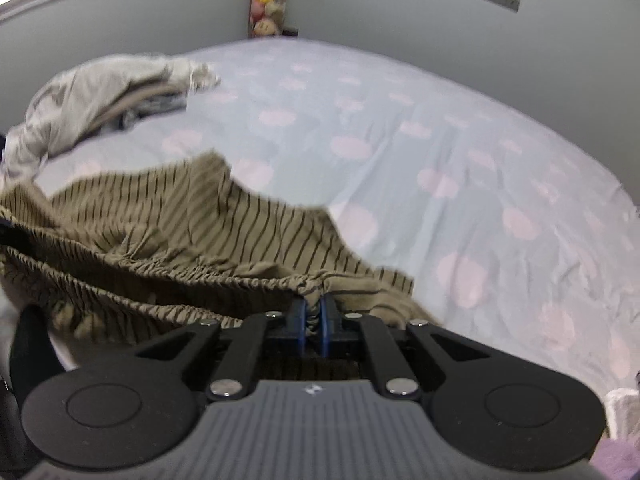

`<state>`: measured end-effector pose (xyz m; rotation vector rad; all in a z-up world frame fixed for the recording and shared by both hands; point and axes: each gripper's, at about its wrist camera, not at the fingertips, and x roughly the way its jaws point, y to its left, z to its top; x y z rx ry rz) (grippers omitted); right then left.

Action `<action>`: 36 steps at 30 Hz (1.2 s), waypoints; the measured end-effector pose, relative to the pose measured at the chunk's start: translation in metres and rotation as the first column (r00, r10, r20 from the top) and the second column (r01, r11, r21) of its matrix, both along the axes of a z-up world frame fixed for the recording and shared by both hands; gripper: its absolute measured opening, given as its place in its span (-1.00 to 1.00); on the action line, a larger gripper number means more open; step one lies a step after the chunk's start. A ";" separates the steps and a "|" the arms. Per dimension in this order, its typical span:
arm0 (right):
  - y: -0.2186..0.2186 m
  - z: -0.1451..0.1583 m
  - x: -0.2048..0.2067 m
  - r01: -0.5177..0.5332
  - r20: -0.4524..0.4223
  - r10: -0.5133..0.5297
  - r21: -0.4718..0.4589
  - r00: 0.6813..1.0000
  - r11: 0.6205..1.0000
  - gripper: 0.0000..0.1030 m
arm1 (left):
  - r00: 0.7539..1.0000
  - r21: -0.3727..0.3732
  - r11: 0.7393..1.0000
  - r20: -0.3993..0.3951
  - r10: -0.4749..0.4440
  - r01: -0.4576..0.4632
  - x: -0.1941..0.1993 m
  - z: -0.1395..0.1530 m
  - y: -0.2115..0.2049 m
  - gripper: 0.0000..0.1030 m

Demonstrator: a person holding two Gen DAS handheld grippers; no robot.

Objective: Fold clothes
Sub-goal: 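Lift the trousers by the waistband with both grippers, shaking them out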

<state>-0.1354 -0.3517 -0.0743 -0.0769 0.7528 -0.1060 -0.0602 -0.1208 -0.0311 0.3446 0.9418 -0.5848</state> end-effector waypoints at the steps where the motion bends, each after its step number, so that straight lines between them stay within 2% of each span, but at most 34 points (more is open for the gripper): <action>1: 0.000 0.006 -0.001 0.003 0.017 -0.003 -0.001 1.000 1.000 -0.84 | 1.000 -0.005 1.000 0.025 -0.005 0.006 0.000 0.009 -0.001 -0.93; 5: -0.002 0.037 -0.003 0.003 0.084 -0.003 -0.005 0.996 1.000 -0.84 | 0.992 -0.021 0.999 0.127 -0.026 0.029 0.001 0.047 -0.004 -0.93; 9: -0.006 0.079 -0.002 -0.020 0.167 0.023 -0.018 0.986 1.000 -0.84 | 0.973 -0.035 0.998 0.228 -0.045 0.054 0.001 0.085 -0.007 -0.93; 14: -0.014 0.139 0.007 -0.063 0.259 0.076 -0.061 0.963 0.996 -0.84 | 0.955 0.000 0.998 0.291 -0.060 0.062 0.050 0.123 -0.037 -0.93; 19: -0.029 0.185 0.053 -0.082 0.300 0.100 -0.072 0.949 0.994 -0.84 | 0.934 0.039 0.997 0.350 -0.077 0.067 0.102 0.161 -0.070 -0.93; 22: -0.040 0.199 0.100 -0.076 0.284 0.088 -0.054 0.955 0.996 -0.84 | 0.919 0.062 0.996 0.384 -0.087 0.069 0.133 0.183 -0.089 -0.93; 25: -0.042 0.208 0.153 -0.025 0.277 0.041 -0.062 0.960 0.998 -0.84 | 0.903 0.085 0.995 0.420 -0.091 0.061 0.165 0.205 -0.111 -0.93; 29: -0.053 0.239 0.210 0.045 0.333 -0.017 -0.077 0.943 0.996 -0.84 | 0.853 0.105 0.994 0.515 -0.081 0.031 0.202 0.239 -0.140 -0.94; 31: -0.058 0.265 0.229 0.078 0.386 -0.036 -0.094 0.922 0.993 -0.84 | 0.823 0.080 0.996 0.564 -0.067 0.026 0.216 0.266 -0.149 -0.94; 34: -0.065 0.309 0.238 0.101 0.464 -0.028 -0.134 0.885 0.986 -0.84 | 0.775 0.026 0.999 0.631 -0.042 0.033 0.227 0.307 -0.156 -0.94; 36: -0.067 0.337 0.234 0.119 0.520 -0.011 -0.176 0.854 0.977 -0.83 | 0.732 -0.007 0.999 0.680 -0.032 0.049 0.220 0.330 -0.155 -0.94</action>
